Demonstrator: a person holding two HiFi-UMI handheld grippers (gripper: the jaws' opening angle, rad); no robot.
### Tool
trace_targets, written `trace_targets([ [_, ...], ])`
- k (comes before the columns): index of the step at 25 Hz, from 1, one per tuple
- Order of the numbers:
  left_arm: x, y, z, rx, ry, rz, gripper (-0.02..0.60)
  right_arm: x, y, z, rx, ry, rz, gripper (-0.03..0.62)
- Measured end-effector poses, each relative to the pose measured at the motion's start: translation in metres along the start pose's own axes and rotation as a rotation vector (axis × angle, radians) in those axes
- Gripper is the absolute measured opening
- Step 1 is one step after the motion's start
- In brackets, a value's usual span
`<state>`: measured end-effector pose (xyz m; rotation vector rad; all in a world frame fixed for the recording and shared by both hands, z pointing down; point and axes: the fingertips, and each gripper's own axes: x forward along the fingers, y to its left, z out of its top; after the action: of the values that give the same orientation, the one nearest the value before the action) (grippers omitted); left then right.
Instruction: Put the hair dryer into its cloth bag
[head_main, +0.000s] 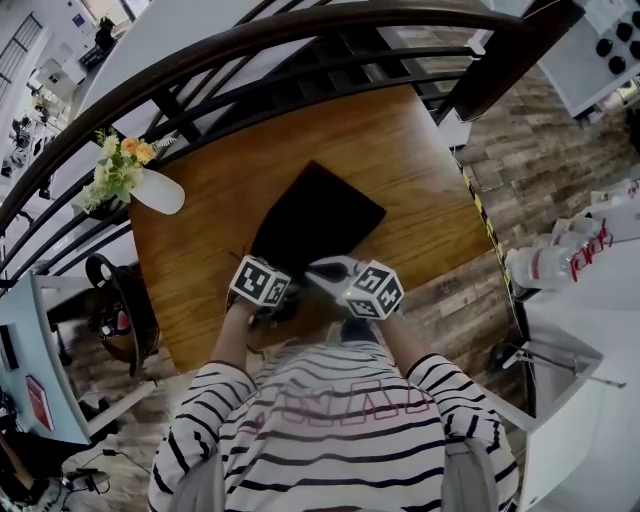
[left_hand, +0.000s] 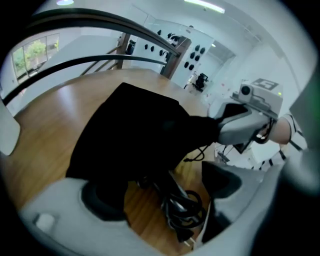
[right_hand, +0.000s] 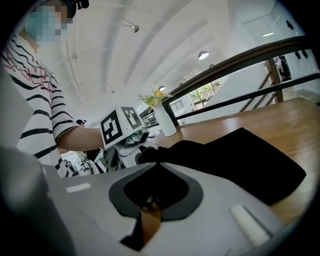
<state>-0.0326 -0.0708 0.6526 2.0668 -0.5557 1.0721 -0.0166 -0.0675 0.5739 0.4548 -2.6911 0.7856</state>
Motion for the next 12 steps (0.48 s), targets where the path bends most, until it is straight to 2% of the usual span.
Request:
trace_targets([
  [5, -0.013, -0.002, -0.013, -0.014, -0.027, -0.007, 0.468, 0.004, 0.007, -0.001, -0.003, -0.003, 0.006, 0.012],
  [12, -0.024, -0.010, -0.045, 0.013, -0.087, 0.038, 0.462, 0.010, 0.018, -0.004, -0.011, 0.002, 0.000, 0.012],
])
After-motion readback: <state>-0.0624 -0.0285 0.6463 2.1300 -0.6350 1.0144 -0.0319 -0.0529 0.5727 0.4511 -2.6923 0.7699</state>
